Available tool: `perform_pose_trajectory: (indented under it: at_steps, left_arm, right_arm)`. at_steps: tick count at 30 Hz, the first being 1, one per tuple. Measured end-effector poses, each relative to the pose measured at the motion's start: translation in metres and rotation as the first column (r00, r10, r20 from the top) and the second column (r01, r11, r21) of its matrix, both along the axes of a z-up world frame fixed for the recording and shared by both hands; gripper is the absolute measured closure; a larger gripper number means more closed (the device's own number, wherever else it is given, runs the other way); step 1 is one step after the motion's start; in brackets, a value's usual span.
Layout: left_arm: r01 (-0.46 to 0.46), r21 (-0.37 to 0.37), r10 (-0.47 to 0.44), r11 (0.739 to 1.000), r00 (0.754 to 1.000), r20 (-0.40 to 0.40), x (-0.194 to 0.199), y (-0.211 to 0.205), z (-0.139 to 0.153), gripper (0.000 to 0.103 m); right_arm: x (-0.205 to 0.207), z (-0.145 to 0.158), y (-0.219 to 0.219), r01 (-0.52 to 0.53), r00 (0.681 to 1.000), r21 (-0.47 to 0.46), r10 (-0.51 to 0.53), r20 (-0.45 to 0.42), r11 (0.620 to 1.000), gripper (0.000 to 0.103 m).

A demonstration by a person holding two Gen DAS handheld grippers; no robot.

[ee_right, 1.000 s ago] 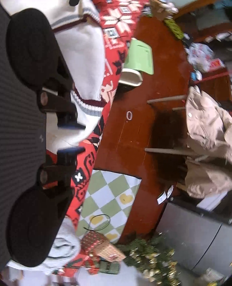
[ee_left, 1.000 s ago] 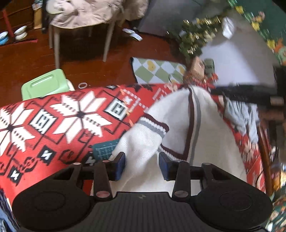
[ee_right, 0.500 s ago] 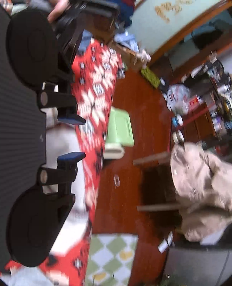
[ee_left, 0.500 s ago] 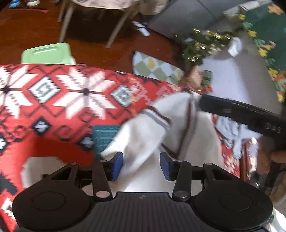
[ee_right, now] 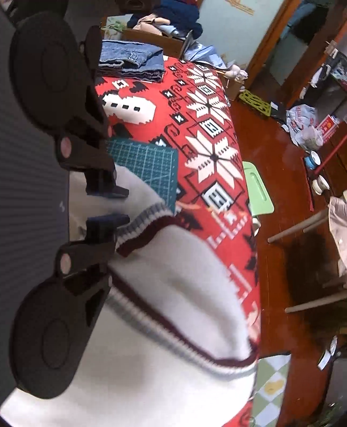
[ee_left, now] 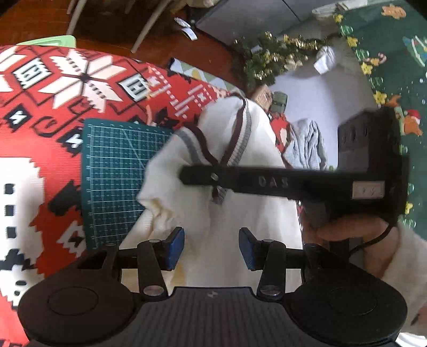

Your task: Fold clothes

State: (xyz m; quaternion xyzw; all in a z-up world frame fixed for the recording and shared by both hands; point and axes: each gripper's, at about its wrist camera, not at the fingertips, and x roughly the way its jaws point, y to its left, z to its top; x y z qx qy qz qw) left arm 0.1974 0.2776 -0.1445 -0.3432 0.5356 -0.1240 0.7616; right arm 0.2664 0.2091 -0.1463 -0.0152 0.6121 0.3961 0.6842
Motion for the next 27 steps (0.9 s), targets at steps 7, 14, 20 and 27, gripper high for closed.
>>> perform_pose_trajectory:
  at_steps: [7, 14, 20, 27]
  left_arm:
    - [-0.098, -0.006, 0.098, 0.995, 0.995, 0.007, 0.012, 0.025, -0.005, 0.047]
    - [-0.056, -0.046, 0.056, 0.997, 0.998, -0.02, 0.04, 0.015, -0.021, 0.063]
    - [-0.114, -0.076, 0.11, 0.991, 0.992, -0.061, 0.042, 0.016, -0.022, 0.097]
    - [-0.053, 0.269, 0.022, 0.962, 0.993, 0.115, 0.048, 0.028, 0.042, 0.097]
  right_arm:
    - [0.0, -0.006, -0.031, 0.07, 0.997, 0.025, -0.069, -0.029, 0.997, 0.093]
    - [-0.006, -0.007, -0.047, 0.099, 0.994, 0.048, -0.096, -0.058, 0.994, 0.092]
    - [-0.014, 0.001, -0.057, 0.087, 0.995, 0.033, -0.085, -0.051, 0.996, 0.085]
    - [-0.009, 0.029, -0.079, 0.079, 0.997, 0.061, -0.08, 0.006, 0.995, 0.083]
